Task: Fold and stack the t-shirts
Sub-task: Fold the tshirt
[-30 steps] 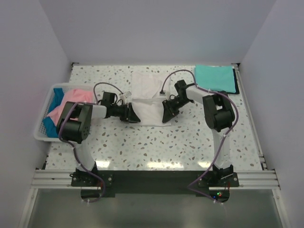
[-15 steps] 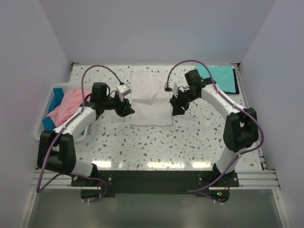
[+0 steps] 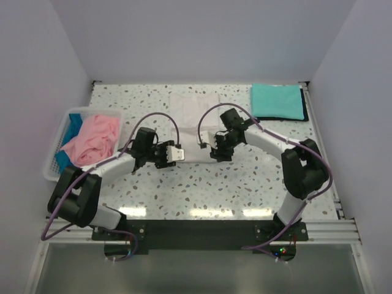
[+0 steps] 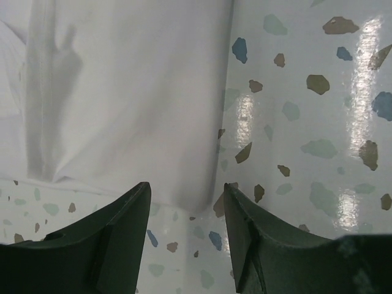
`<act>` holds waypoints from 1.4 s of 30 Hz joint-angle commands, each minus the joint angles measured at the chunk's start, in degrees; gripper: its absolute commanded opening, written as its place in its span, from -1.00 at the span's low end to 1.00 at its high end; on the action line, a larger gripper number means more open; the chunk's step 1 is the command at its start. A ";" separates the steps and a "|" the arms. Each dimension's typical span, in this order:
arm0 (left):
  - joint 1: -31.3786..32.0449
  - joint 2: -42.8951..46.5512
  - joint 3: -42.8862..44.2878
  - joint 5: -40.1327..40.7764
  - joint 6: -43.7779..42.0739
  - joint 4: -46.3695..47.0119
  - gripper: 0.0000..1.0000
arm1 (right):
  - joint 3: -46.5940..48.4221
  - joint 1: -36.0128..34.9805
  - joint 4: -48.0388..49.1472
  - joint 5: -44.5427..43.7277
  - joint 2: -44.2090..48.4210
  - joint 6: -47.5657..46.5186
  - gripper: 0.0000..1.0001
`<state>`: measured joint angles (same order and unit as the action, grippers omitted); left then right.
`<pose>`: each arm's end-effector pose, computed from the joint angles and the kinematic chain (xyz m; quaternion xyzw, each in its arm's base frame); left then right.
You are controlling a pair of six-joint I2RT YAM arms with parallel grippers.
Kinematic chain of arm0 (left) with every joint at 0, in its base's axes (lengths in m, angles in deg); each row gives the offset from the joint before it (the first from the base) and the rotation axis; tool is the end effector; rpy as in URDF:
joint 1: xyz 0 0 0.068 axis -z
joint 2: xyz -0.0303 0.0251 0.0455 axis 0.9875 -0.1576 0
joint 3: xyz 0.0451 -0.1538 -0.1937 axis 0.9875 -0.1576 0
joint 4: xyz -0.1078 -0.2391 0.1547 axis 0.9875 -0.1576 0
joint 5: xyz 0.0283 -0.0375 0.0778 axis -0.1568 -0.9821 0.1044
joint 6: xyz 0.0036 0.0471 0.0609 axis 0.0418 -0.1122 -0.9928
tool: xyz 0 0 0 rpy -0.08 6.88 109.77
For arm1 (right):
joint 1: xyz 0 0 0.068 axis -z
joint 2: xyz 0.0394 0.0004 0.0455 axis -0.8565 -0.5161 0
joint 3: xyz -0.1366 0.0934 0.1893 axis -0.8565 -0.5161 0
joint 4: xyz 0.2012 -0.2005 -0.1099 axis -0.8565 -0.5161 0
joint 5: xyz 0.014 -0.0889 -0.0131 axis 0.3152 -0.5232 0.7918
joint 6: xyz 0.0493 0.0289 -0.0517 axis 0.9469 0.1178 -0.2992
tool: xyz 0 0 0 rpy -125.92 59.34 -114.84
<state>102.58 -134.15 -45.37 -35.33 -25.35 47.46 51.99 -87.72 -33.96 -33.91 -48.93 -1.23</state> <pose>0.2874 -0.1514 0.1033 0.6284 0.6486 -0.1509 0.4021 0.3305 0.2154 0.1329 -0.7040 0.6480 0.1687 0.2367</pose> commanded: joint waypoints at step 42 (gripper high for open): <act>2.17 2.86 19.71 -0.92 4.54 -22.25 -1.00 | 8.24 2.96 -11.63 -1.54 8.40 1.99 -1.00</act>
<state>104.04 -135.66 -24.52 -33.80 -22.73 30.80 60.92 -84.53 -39.36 -36.73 -45.23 -0.33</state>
